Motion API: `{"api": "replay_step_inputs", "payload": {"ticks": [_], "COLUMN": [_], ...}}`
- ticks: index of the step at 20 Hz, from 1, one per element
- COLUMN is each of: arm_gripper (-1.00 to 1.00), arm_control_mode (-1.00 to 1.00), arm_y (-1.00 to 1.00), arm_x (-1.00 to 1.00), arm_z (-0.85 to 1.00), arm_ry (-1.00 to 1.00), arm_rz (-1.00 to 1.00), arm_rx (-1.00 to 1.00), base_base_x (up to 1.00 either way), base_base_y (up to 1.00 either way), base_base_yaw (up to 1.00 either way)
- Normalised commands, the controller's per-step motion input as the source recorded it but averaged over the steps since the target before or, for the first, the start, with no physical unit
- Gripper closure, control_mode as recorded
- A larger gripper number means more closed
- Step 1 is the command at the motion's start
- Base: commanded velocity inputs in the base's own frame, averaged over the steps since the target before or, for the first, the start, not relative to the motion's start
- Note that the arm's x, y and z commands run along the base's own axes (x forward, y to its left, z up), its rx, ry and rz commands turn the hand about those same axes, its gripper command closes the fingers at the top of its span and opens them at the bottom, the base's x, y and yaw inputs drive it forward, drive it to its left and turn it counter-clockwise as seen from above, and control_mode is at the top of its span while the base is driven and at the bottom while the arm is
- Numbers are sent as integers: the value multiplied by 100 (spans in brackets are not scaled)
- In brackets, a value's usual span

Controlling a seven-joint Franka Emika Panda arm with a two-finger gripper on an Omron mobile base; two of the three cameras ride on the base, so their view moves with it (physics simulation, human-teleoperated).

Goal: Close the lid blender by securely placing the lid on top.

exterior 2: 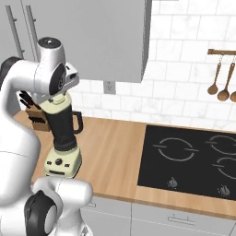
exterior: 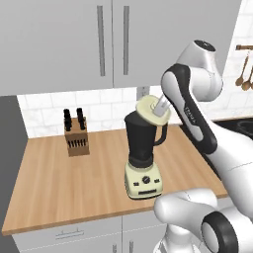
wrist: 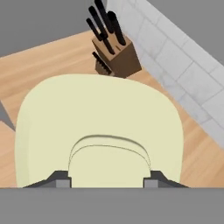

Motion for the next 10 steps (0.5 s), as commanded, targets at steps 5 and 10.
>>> {"api": "replay_step_inputs", "payload": {"ticks": [5, 10], "arm_gripper": [100, 100], "arm_control_mode": [-100, -100], "arm_y": [18, 10], "arm_x": [25, 19], "arm_z": [-7, -17], "arm_ry": [0, 0], "arm_rz": [0, 0], "arm_rx": [0, 0], "base_base_x": [0, 0], "base_base_y": [0, 0], "base_base_yaw": [0, 0]}}
